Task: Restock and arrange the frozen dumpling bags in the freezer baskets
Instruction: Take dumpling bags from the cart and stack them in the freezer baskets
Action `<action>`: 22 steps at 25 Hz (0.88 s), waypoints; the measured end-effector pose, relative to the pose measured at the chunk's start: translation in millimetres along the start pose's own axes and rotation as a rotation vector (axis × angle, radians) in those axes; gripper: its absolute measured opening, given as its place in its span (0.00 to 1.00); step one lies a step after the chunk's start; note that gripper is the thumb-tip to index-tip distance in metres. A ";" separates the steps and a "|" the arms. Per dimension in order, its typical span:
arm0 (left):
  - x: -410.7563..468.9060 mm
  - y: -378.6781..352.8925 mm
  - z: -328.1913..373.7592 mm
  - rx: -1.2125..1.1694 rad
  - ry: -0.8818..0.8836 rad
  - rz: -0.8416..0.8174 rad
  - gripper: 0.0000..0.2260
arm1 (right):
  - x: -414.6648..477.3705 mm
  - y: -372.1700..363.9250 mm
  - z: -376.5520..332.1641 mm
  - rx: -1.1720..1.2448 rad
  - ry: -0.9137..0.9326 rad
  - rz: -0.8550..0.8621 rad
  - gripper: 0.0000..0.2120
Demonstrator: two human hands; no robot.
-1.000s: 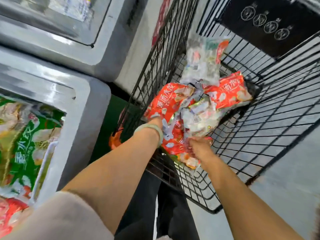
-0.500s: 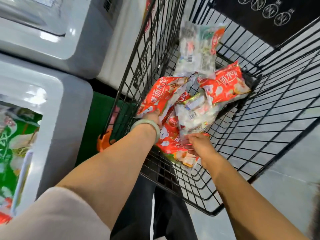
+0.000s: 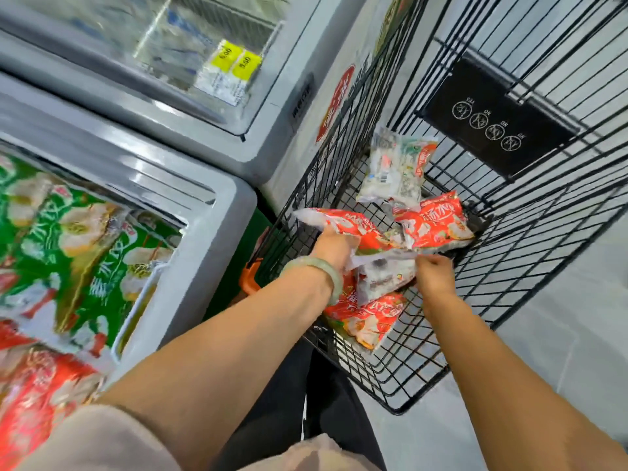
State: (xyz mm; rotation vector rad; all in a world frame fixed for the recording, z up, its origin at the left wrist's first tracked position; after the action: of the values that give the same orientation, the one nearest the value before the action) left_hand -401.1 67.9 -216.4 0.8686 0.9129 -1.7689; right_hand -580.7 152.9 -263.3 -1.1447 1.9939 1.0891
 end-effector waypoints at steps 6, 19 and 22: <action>-80.9 15.2 39.4 -0.044 -0.099 -0.097 0.14 | -42.6 16.1 -38.6 -0.229 -0.053 -0.136 0.23; -242.9 101.5 65.7 -0.521 -0.483 -0.211 0.16 | -177.9 -63.1 -116.1 0.290 0.011 -0.736 0.38; -281.2 141.4 40.5 -0.591 -0.534 -0.209 0.16 | -211.6 -100.6 -146.2 0.334 0.077 -0.856 0.38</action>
State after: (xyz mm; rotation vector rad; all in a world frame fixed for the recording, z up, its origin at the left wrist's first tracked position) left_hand -186.9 106.8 14.4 -0.0809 1.0945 -1.6379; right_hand -408.0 81.9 -59.8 -1.6197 1.3950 0.2647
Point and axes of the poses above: each hand's wrist, its own x-axis towards the middle knuckle, its own y-axis out of the back of the hand, z = x × y, the point moved 5 cm from there along x, towards the middle knuckle, and after that the axes turned 12 degrees about -z, right-handed, at the moved point
